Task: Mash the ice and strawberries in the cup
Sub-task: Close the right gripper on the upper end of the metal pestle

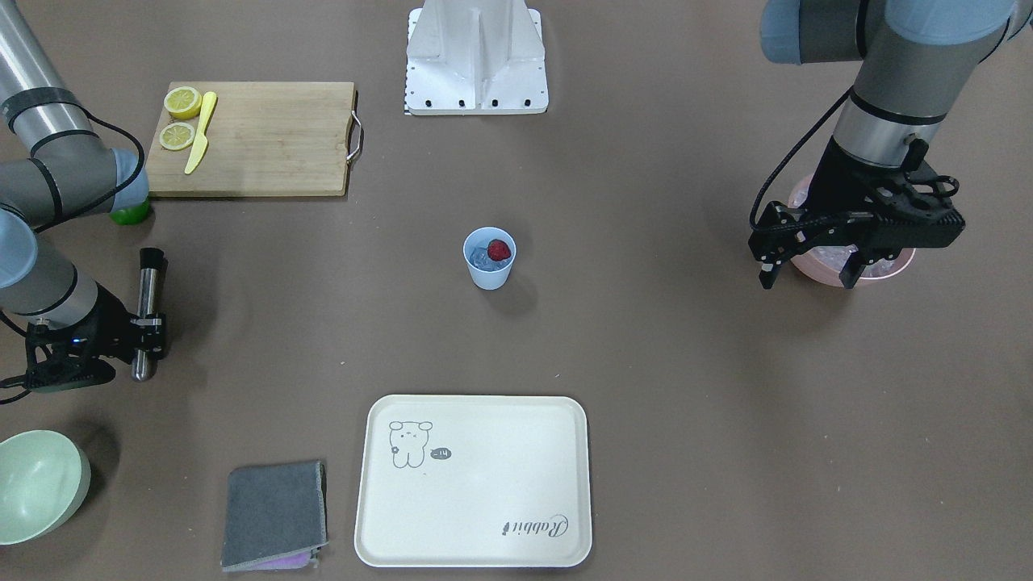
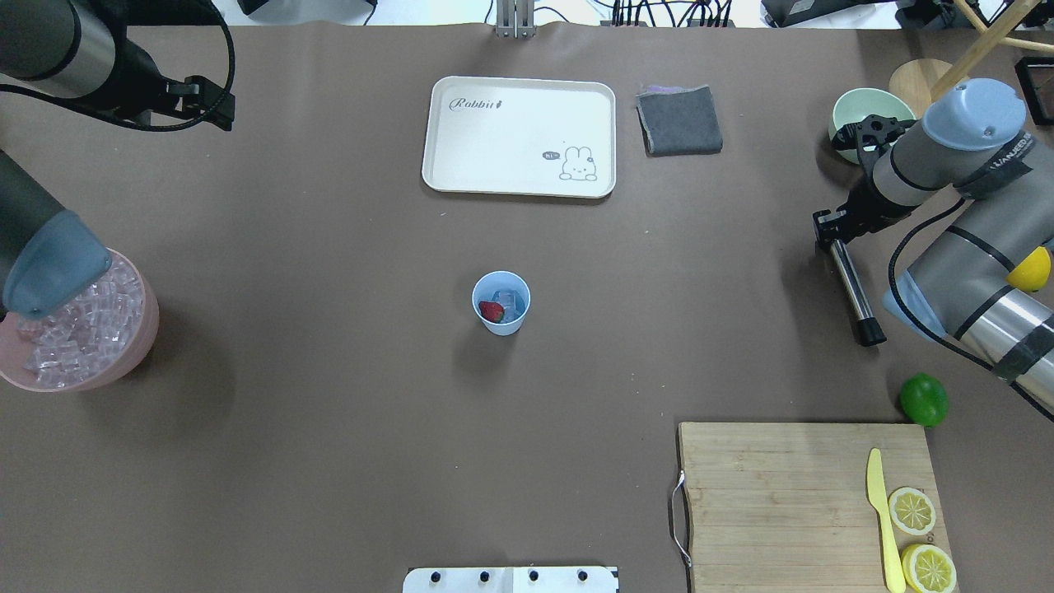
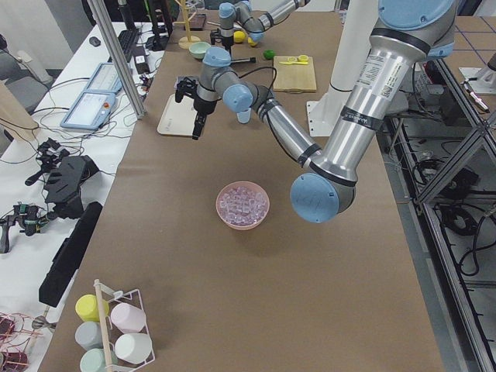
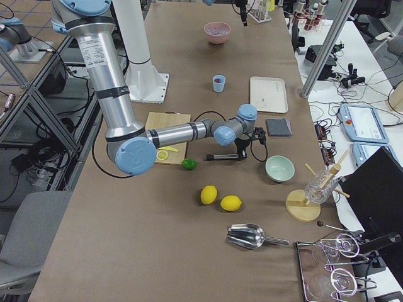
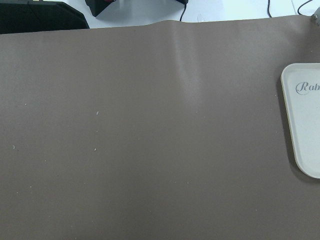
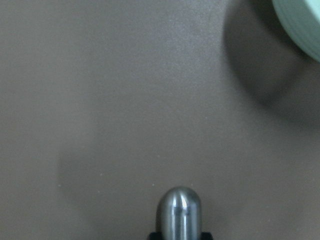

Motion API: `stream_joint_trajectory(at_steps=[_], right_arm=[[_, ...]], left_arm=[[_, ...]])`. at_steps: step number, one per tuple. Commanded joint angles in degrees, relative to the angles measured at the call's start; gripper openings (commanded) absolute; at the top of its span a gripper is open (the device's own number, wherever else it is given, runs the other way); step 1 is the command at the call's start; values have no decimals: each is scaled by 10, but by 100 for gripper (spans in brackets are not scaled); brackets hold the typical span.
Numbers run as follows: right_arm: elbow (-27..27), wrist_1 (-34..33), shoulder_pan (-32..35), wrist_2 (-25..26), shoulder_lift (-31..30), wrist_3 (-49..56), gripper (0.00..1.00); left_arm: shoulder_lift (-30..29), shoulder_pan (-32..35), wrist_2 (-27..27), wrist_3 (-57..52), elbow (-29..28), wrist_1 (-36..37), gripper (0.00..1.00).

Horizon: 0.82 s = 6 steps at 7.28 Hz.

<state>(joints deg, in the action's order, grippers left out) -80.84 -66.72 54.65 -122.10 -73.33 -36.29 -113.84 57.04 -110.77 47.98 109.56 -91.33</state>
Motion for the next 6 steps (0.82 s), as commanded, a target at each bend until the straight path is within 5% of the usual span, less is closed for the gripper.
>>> stream_joint_trajectory(at_steps=[1, 3, 5, 6], right_arm=[[-18, 2, 23, -38, 7, -1, 0], [-88, -86, 80, -81, 8, 3, 0], [-159, -206, 92, -53, 55, 6, 0], [-172, -212, 92, -33, 76, 5, 0]], left_arm=[[0, 1, -1, 0, 0, 0, 98], [0, 1, -1, 1, 1, 0, 98], [0, 4, -1, 5, 3, 1, 98], [4, 16, -4, 6, 4, 1, 98]])
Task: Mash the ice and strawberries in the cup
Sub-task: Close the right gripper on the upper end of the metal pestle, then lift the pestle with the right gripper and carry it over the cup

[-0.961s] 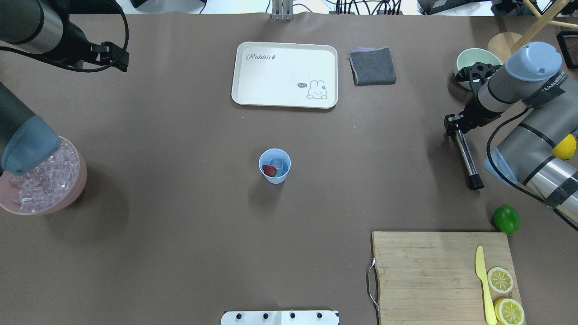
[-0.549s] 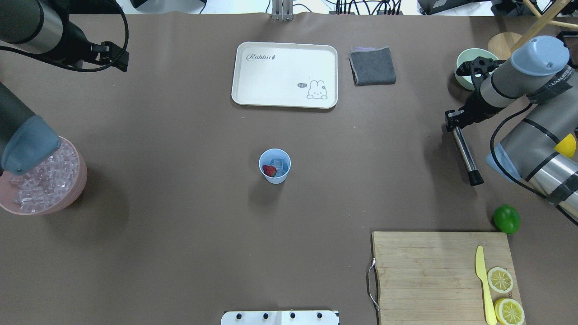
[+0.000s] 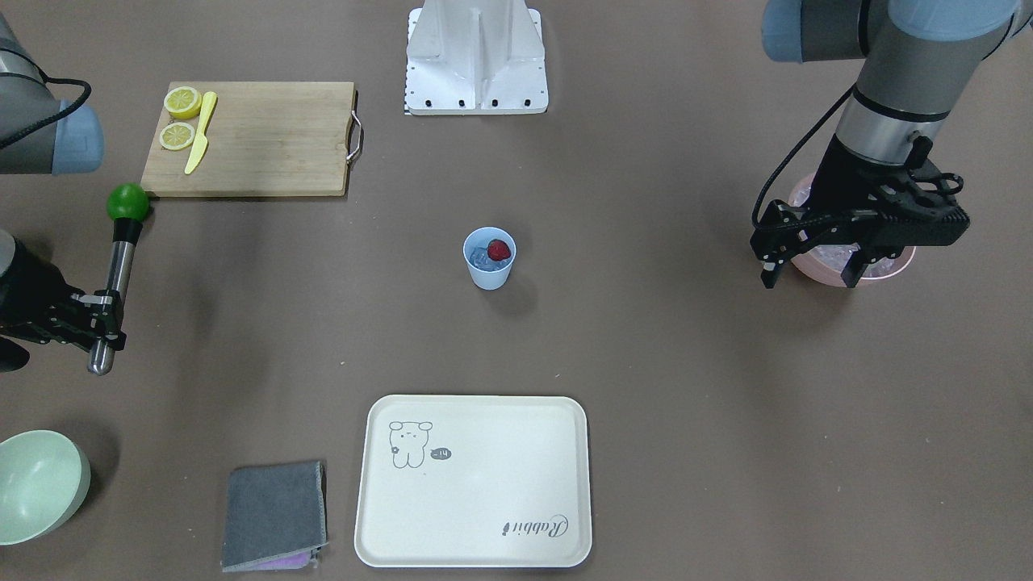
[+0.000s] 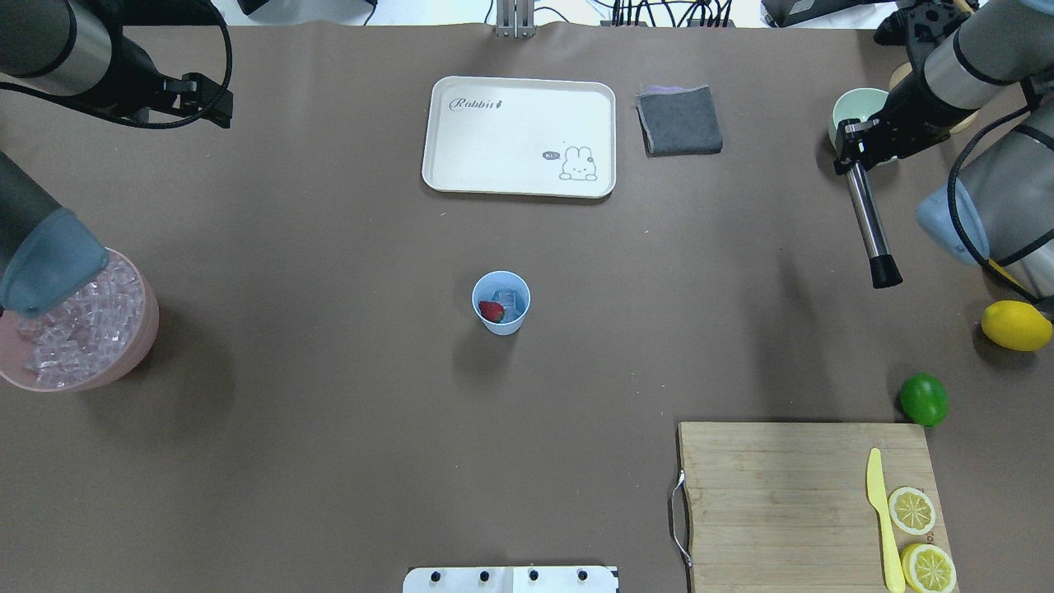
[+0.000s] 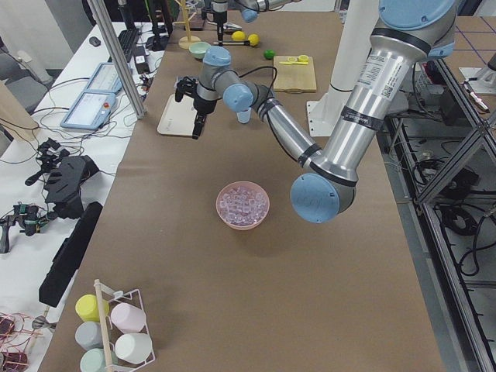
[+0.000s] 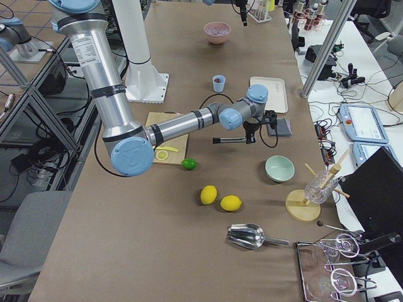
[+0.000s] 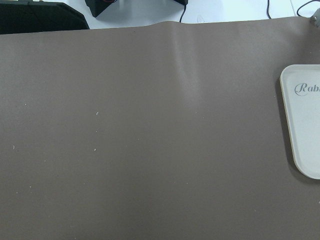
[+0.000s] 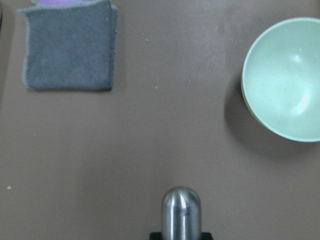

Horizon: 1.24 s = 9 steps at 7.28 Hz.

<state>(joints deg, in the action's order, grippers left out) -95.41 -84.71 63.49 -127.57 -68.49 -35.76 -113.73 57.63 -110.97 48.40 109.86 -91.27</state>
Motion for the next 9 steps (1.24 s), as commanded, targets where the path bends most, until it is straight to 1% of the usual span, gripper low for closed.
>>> stream_joint_trajectory(at_steps=[1, 2, 3, 4, 5, 6, 7, 8, 9], right_arm=[[-54, -27, 5, 45, 33, 2, 0], [-78, -16, 0, 57, 35, 28, 0], [-104, -14, -22, 64, 37, 23, 0], [-115, 22, -39, 91, 41, 8, 0], [-112, 88, -60, 102, 41, -28, 0], [-109, 154, -77, 115, 42, -40, 0], [-109, 225, -104, 156, 32, -40, 0], [-115, 306, -124, 184, 20, -50, 0], [-116, 394, -132, 195, 0, -107, 0]], left_arm=[[3, 12, -1, -3, -1, -1, 97], [5, 16, 0, -5, 4, -2, 97], [13, 38, 1, -5, 11, 2, 98], [33, 47, 1, -4, 15, 2, 98], [42, 71, 1, -3, 11, 13, 98], [72, 104, 0, -5, 17, 20, 98], [79, 131, -1, -4, 12, 28, 98], [101, 162, -3, -4, 9, 30, 97], [111, 183, -17, -3, 2, 34, 98]])
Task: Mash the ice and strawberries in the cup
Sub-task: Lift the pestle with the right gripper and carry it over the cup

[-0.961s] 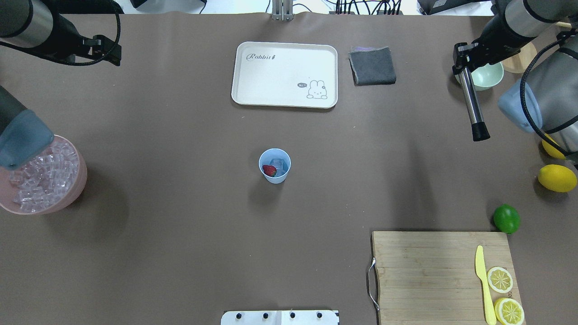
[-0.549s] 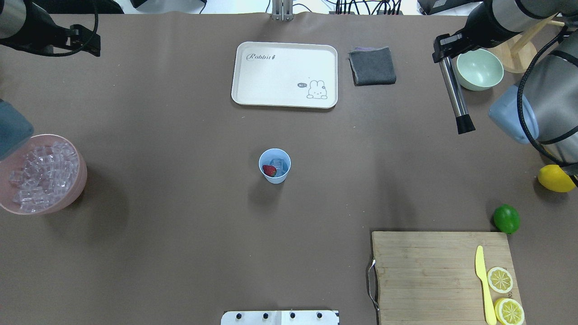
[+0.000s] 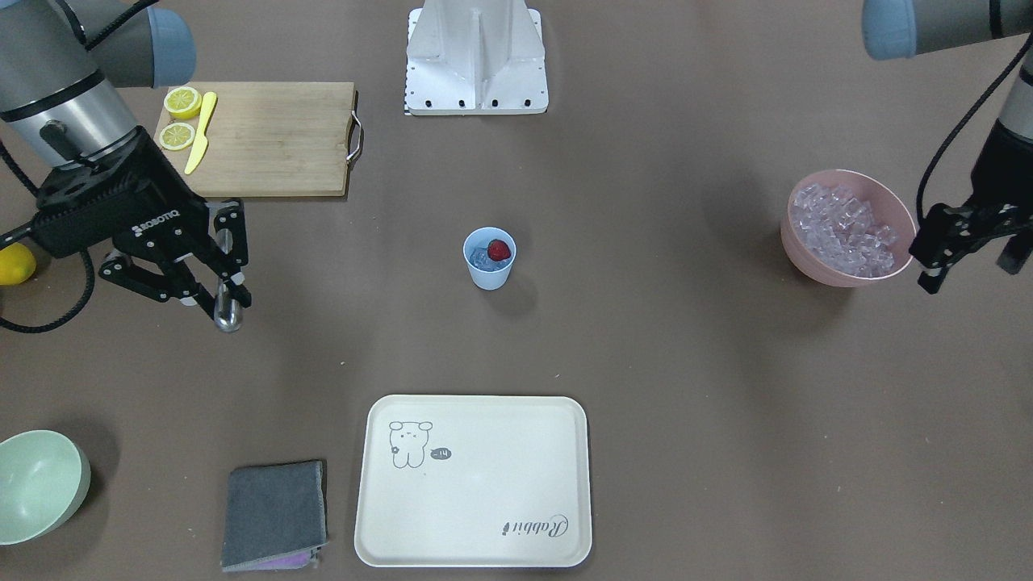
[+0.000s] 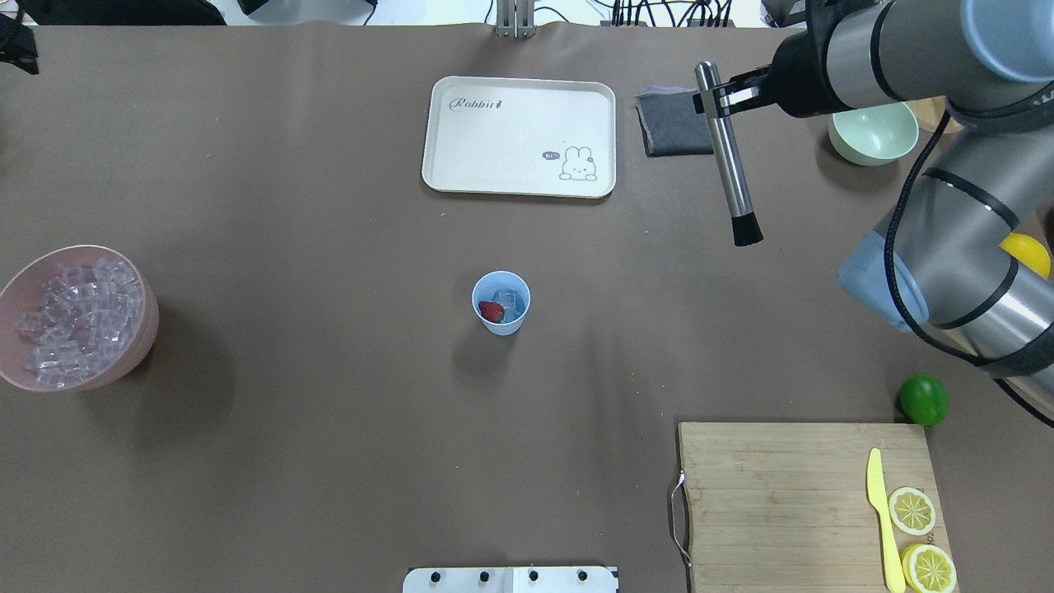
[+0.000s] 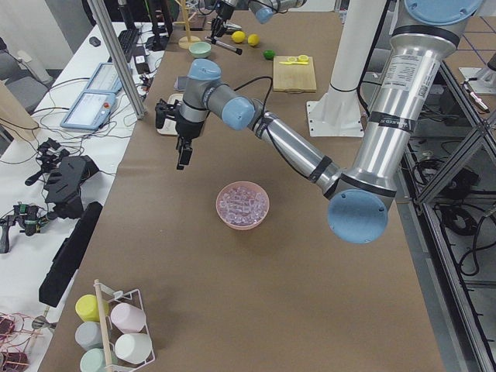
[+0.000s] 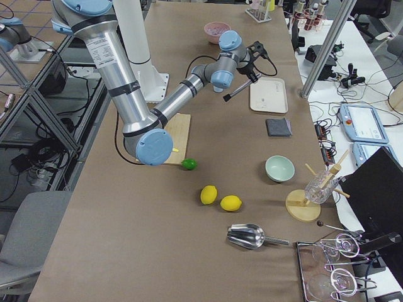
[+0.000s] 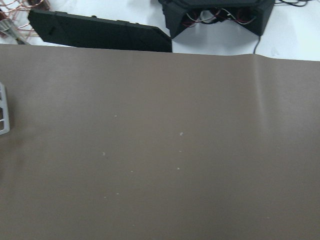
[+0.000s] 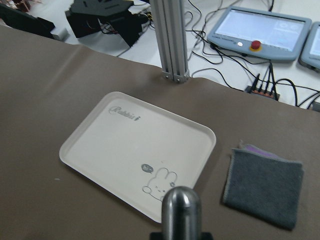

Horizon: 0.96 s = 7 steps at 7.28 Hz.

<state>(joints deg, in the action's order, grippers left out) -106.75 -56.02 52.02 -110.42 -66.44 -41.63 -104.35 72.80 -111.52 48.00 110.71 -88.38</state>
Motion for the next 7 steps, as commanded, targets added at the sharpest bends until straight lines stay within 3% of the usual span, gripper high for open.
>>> stream_joint_trajectory(at_steps=[1, 3, 5, 7], right_arm=[[0, 194, -41, 67, -50, -50, 0], [3, 267, -101, 139, -54, -52, 0], [14, 356, -214, 264, -45, -49, 0], [17, 380, -276, 355, -19, 32, 0]], left_arm=[[21, 50, -32, 4, -28, 6, 98], [48, 73, -55, 9, -38, 6, 98], [65, 82, -70, 11, -37, 6, 98], [64, 86, -84, 33, -38, 6, 98]])
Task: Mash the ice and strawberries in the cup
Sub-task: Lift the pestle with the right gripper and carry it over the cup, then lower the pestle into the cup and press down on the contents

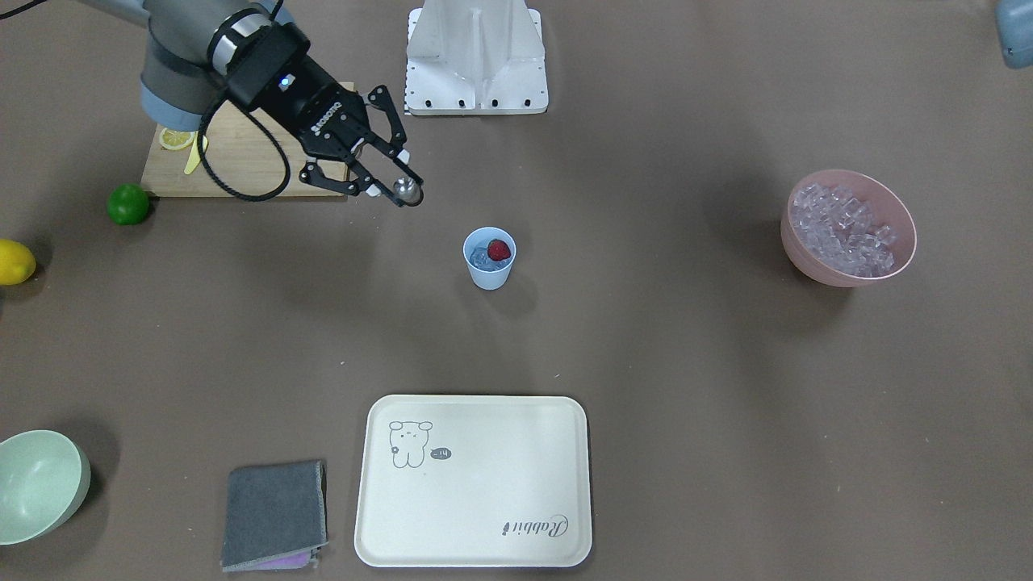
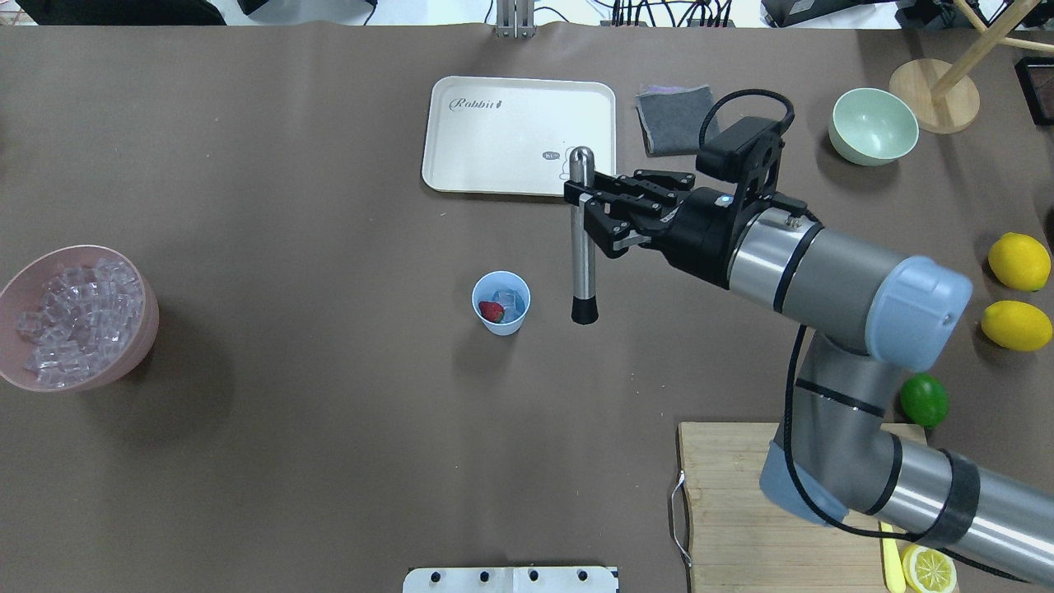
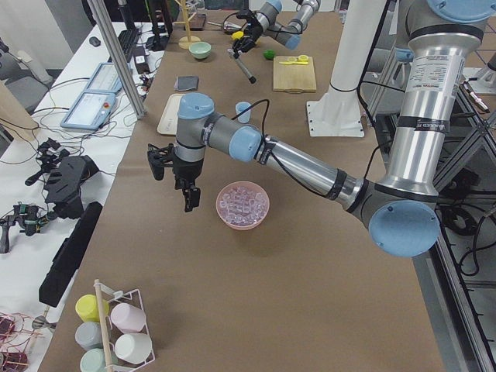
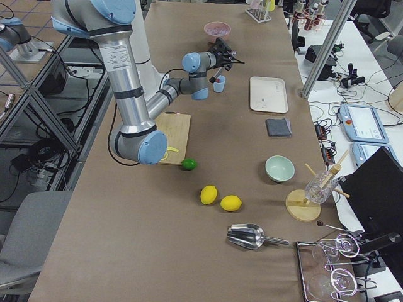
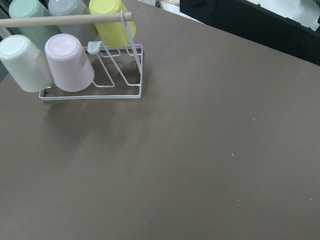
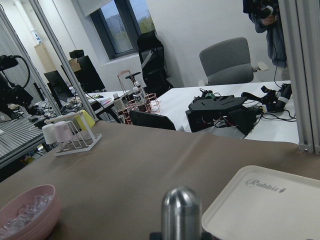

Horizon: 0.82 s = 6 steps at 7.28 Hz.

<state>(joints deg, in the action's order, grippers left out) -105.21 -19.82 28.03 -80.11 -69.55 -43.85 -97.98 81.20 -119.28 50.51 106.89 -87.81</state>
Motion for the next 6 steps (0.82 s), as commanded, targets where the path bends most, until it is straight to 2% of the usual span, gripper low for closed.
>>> stream_joint_trajectory(at_steps=[1, 3, 4, 5, 6], right_arm=[[1, 35, -42, 77, 14, 85, 0], [24, 38, -42, 95, 65, 86, 0], [90, 45, -48, 103, 126, 85, 0], [153, 84, -50, 112, 159, 84, 0], [180, 93, -42, 112, 167, 84, 0]], left_arm=[[1, 2, -21, 8, -2, 0, 98], [0, 1, -24, 8, -6, 0, 98], [1, 1, -24, 8, -6, 0, 98], [1, 1, -23, 9, -6, 0, 98], [1, 1, -23, 9, -12, 0, 98]])
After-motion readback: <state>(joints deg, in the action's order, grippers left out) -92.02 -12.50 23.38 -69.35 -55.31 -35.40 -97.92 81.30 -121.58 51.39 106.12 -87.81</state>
